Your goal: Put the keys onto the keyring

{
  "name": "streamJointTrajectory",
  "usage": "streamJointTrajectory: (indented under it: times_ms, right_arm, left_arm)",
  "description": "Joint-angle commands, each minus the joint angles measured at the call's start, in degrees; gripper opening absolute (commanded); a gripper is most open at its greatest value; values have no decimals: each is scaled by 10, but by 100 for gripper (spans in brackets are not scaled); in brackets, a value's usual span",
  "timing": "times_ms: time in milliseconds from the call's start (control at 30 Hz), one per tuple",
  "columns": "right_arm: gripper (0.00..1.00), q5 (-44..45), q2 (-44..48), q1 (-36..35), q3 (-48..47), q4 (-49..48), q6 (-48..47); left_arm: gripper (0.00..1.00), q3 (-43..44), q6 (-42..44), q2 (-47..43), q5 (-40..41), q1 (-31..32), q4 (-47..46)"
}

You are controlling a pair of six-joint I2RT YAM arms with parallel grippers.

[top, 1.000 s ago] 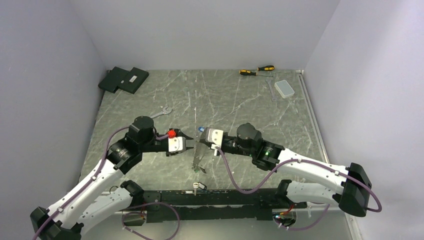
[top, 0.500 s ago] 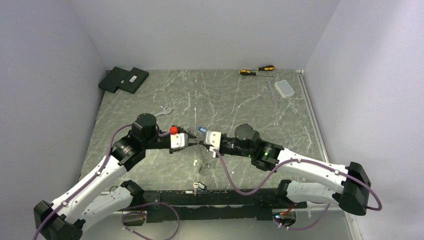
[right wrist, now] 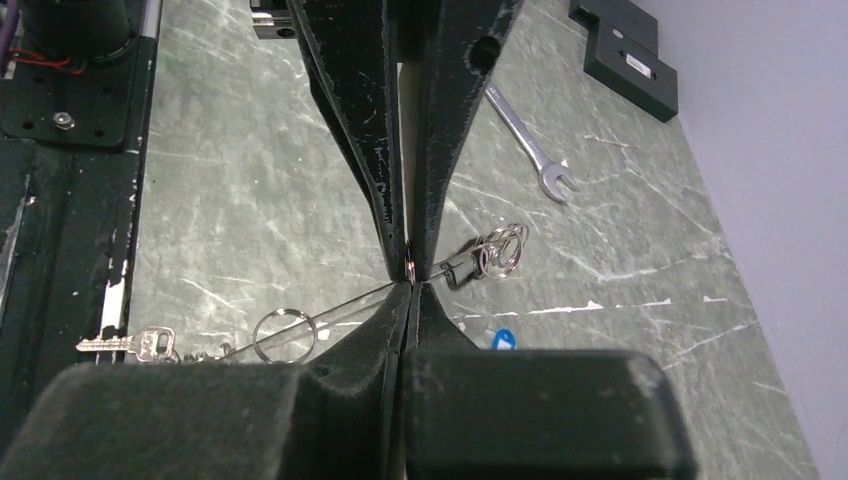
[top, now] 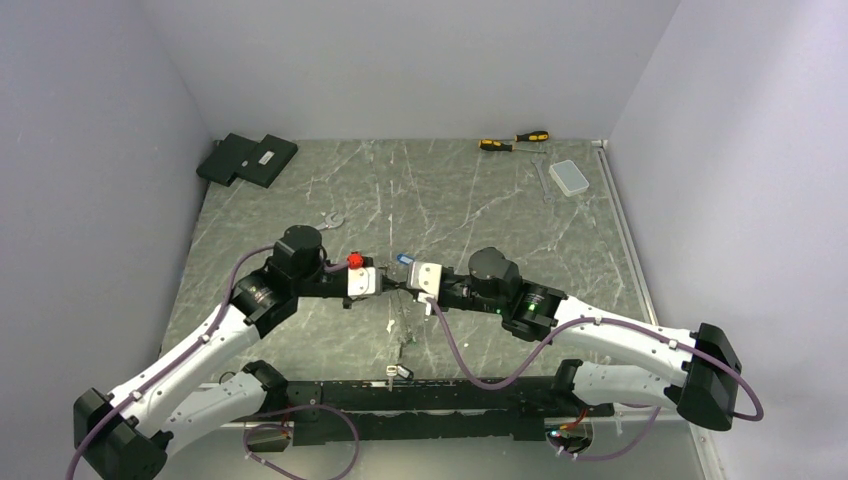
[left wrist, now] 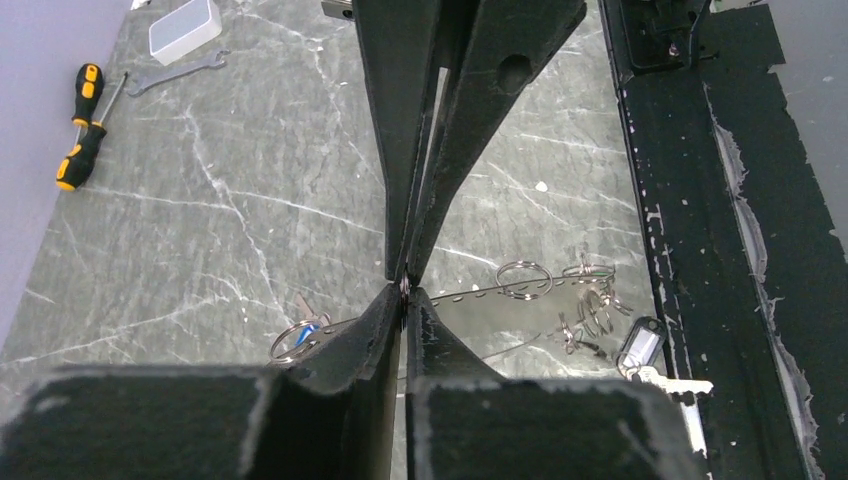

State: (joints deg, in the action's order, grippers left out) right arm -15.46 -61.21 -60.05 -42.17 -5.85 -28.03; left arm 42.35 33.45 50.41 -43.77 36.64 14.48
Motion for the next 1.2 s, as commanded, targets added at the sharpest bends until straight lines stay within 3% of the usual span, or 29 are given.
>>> streamJointTrajectory:
  times_ms: [0,133,267,333,700,900,1167]
  right_arm:
    - [0,-14,7,-4,-33,-39,3]
    - [0,-10,13,-4,-27,-49,20]
    - [28,-13,22,0,-12,-56,39]
    - [33,-24,28,8,1,-72,48]
    - [37,-157,58,70,18,-110,107]
    - [41,-245,61,100,17,-113,131]
    - [45,-275,58,116,17,-130,145]
  left_arm:
    - [1,0,8,5,-8,3,-8]
    - [0,-6,5,-7,2,3,-22]
    - [0,-16,-4,-31,5,3,-52]
    - [0,-24,-8,-43,5,3,-68]
    - [0,-116,-134,-106,-9,3,-299]
    - [0,-142,-174,-119,-14,3,-375]
    - [0,-169,-240,-122,-17,3,-501]
